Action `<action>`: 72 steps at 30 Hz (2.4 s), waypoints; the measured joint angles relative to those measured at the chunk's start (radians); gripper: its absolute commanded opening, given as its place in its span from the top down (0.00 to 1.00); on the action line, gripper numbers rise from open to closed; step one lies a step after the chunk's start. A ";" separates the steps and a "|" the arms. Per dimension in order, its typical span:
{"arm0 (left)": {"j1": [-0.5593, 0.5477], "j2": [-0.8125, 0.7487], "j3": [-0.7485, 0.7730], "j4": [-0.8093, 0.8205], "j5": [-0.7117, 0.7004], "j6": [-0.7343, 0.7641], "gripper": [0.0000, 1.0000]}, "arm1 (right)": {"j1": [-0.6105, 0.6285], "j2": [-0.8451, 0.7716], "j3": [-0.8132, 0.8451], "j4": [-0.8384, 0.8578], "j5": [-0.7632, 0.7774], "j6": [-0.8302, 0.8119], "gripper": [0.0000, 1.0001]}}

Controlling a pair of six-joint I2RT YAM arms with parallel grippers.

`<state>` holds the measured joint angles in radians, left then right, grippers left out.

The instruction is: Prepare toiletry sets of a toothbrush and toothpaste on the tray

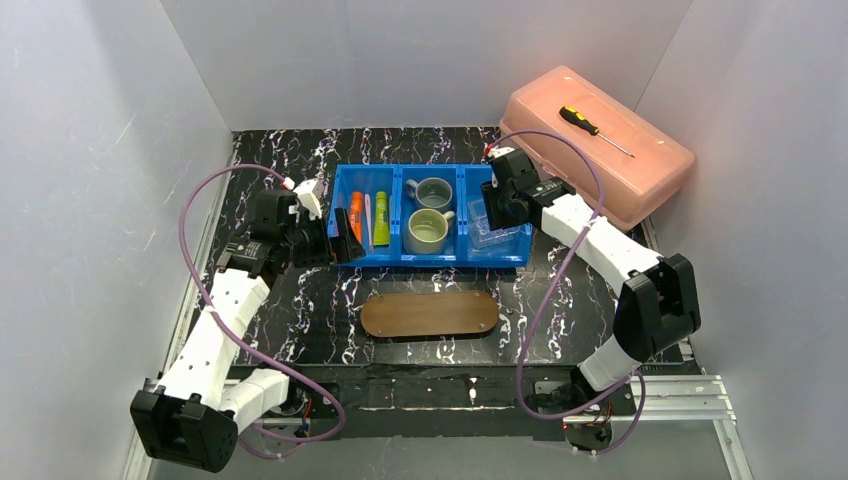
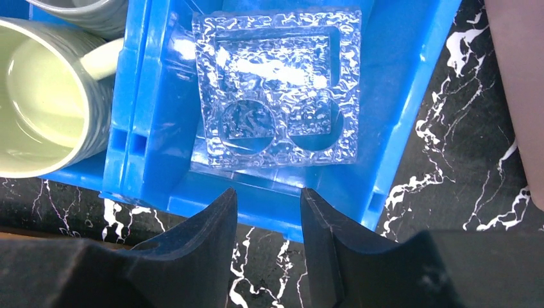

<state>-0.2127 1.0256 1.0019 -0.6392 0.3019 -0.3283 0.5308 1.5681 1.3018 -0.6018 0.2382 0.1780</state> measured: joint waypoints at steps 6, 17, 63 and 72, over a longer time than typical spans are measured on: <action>-0.003 -0.014 -0.032 0.037 0.065 -0.020 0.02 | -0.012 0.056 0.018 0.039 -0.027 -0.003 0.53; -0.023 -0.069 -0.057 0.056 0.066 -0.031 0.02 | -0.025 0.137 0.031 0.078 -0.032 -0.002 0.54; -0.025 -0.077 -0.059 0.055 0.045 -0.032 0.02 | -0.047 0.115 0.073 0.068 -0.014 0.027 0.99; -0.026 -0.078 -0.059 0.055 0.035 -0.032 0.02 | -0.046 0.000 0.106 0.020 0.013 0.077 0.99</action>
<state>-0.2382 0.9478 0.9432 -0.5846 0.3374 -0.3603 0.4847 1.5684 1.4082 -0.5816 0.2508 0.2554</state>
